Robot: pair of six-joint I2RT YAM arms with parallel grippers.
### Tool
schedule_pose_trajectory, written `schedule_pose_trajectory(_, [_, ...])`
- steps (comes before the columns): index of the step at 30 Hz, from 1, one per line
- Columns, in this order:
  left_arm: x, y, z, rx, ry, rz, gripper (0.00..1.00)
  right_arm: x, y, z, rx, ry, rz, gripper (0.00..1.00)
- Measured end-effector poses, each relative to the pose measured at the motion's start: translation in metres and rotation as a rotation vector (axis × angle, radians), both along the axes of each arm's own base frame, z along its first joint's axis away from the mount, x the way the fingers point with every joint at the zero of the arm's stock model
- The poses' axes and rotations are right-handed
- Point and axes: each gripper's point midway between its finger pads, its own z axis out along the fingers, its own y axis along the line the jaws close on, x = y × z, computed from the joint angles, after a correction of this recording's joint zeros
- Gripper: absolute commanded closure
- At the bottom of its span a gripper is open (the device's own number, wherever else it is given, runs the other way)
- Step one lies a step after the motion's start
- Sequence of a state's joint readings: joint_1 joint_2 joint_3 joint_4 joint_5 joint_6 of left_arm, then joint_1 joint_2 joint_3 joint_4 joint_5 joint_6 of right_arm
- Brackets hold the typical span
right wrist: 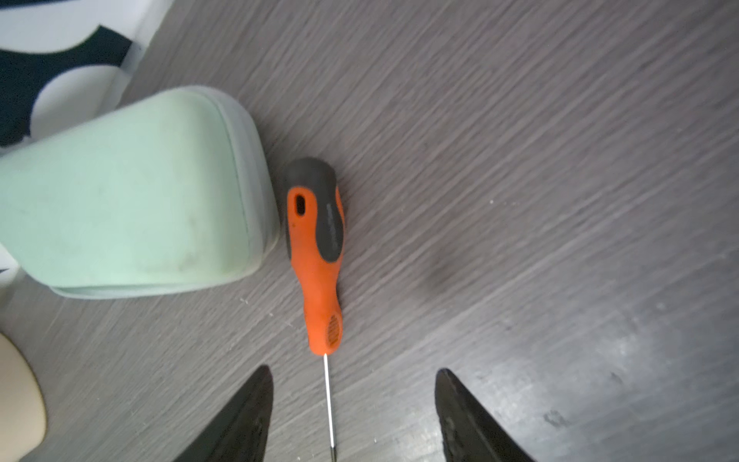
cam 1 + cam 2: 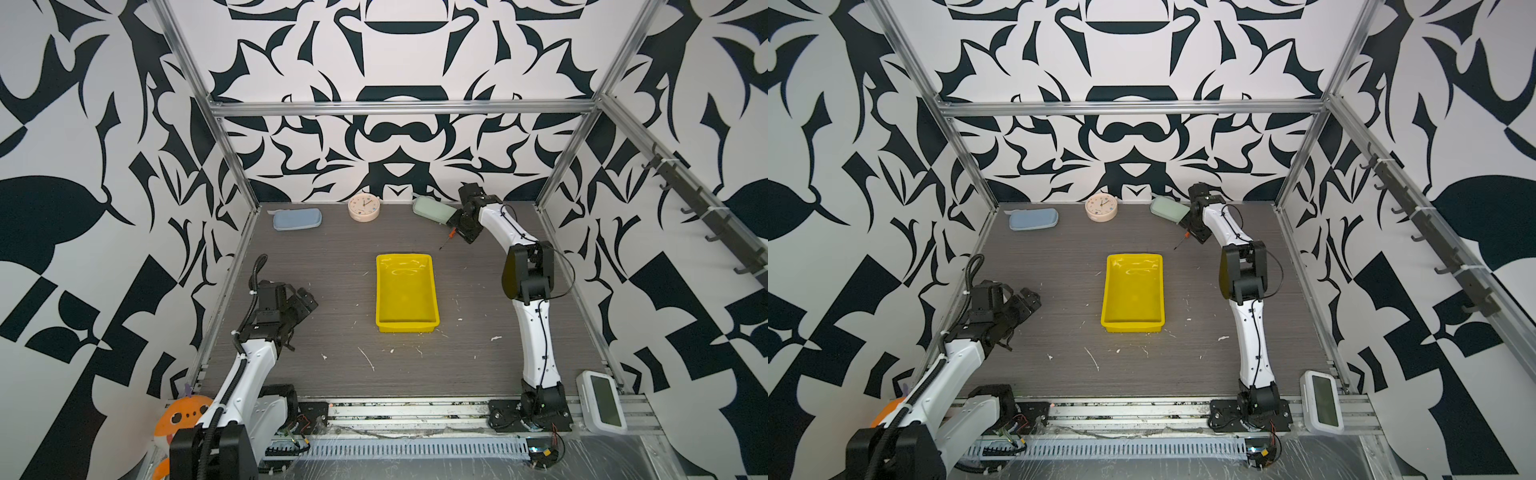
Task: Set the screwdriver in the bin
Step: 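Lower the right gripper around the screwdriver handle and close it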
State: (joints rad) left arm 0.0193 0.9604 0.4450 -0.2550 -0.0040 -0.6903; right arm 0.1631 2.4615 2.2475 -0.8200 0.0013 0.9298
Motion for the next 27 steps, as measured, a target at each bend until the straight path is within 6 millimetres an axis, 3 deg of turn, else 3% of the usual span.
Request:
schedule_pose_trajectory(6, [0.004,0.002,-0.003,0.009,0.028,0.001,0.01,0.013,-0.006,-0.003,0.029,-0.006,-0.032,0.48])
schedule_pose_trajectory(15, [0.007,0.004,0.002,0.02,0.007,0.009,0.0,0.018,0.012,-0.026,0.082,0.019,-0.04,0.5])
schedule_pose_trajectory(22, [0.008,0.004,-0.008,0.019,0.054,0.009,0.0,0.023,0.022,-0.025,0.106,0.007,-0.054,0.5])
schedule_pose_trajectory(23, [0.009,0.004,-0.008,0.019,0.055,0.009,0.01,0.023,0.023,-0.025,0.106,0.007,-0.056,0.54])
schedule_pose_trajectory(24, [0.009,0.004,-0.008,0.019,0.055,0.009,0.0,0.023,0.023,-0.025,0.104,0.007,-0.058,0.65])
schedule_pose_trajectory(26, [0.009,0.004,-0.008,0.02,0.054,0.009,0.01,0.022,0.022,-0.026,0.101,0.011,-0.06,0.8])
schedule_pose_trajectory(27, [0.009,0.004,-0.007,0.021,0.051,0.01,0.01,0.022,0.022,-0.028,0.101,0.013,-0.063,0.81])
